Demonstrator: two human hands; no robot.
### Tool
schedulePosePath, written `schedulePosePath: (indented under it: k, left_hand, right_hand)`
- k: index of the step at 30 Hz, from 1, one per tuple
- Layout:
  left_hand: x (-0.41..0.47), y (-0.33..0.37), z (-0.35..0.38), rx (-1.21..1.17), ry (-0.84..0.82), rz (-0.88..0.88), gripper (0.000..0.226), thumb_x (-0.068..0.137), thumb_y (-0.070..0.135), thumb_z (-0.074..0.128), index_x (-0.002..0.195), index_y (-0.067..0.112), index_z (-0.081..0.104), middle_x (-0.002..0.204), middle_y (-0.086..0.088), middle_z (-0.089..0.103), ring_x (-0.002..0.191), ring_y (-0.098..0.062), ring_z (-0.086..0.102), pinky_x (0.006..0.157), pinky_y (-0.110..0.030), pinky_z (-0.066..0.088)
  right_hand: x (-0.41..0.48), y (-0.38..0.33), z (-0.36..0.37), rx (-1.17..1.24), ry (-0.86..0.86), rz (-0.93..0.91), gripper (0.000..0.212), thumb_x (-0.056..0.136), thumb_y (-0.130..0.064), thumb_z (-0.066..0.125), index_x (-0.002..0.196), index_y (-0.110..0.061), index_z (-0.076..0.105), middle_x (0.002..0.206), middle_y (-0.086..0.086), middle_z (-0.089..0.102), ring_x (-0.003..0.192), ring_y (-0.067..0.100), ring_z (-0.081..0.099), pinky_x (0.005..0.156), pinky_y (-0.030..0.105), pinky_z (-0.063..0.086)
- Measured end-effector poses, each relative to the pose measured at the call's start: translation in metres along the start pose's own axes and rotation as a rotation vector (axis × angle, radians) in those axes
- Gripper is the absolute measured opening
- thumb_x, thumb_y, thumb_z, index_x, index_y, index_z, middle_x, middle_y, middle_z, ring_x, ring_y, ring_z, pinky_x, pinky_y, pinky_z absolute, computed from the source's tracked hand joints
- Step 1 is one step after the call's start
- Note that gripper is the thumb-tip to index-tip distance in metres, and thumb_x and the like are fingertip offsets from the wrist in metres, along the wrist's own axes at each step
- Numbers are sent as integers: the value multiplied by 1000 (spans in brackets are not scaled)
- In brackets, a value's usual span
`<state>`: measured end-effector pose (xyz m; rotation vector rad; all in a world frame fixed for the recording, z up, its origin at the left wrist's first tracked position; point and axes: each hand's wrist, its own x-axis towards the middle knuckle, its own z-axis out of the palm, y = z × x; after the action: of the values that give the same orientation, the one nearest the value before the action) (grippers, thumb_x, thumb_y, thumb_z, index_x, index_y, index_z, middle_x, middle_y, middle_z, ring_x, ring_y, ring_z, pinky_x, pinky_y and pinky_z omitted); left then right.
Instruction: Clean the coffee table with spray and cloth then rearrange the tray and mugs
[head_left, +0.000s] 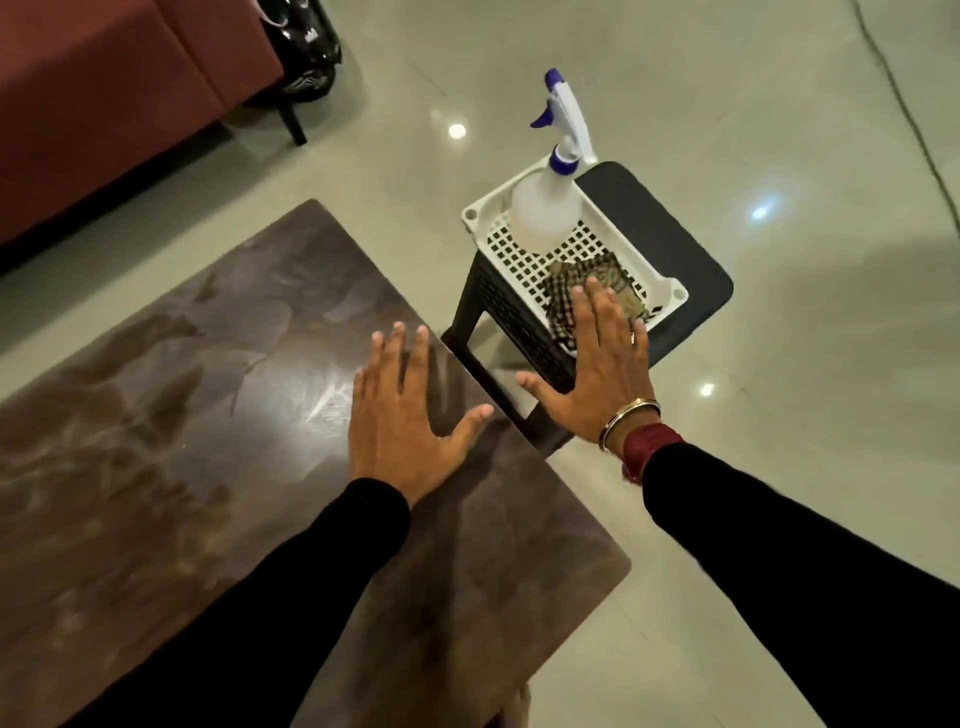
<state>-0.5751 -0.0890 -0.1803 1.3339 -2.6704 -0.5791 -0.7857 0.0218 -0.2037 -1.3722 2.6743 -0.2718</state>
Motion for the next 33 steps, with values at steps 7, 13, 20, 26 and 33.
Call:
schedulePosePath:
  k: [7, 13, 20, 26, 33]
  left_hand:
    - [73, 72, 26, -44, 12, 158, 98, 87, 72, 48, 160, 19, 10, 169, -5, 9, 156, -24, 5, 124, -51, 20]
    - [126, 96, 41, -57, 26, 96, 98, 89, 70, 46, 160, 17, 4, 170, -7, 3, 157, -23, 2, 125, -51, 17]
    - [204, 139, 41, -495, 44, -137, 111, 77, 64, 72, 159, 20, 12, 167, 2, 19, 152, -15, 22, 117, -26, 25]
    - [253, 164, 53, -702, 180, -99, 91, 81, 37, 80, 153, 17, 28, 152, 0, 40, 136, -13, 46, 108, -20, 41]
    - [246, 167, 26, -751, 395, -92, 56, 80, 1, 62, 135, 6, 53, 120, -8, 57, 97, 7, 53, 84, 0, 38]
  right_hand:
    - [64, 33, 21, 83, -87, 125, 107, 88, -78, 44, 164, -11, 10, 173, 10, 6, 160, 30, 6, 127, 59, 12]
    - [87, 36, 32, 108, -173, 118, 100, 93, -61, 50, 164, -10, 2, 174, 9, -3, 161, 28, -5, 128, 57, 8]
    - [105, 33, 32, 110, -350, 234, 103, 93, -59, 50, 163, -7, -5, 171, 13, -22, 158, 31, -22, 126, 61, -2]
    - [112, 28, 32, 96, -347, 249, 80, 102, -36, 44, 163, 1, 6, 171, 24, -12, 159, 39, -13, 129, 55, 0]
    - [120, 34, 15, 628, 47, 518, 49, 105, -34, 43, 144, -7, 55, 146, 18, 58, 137, 34, 52, 113, 33, 37]
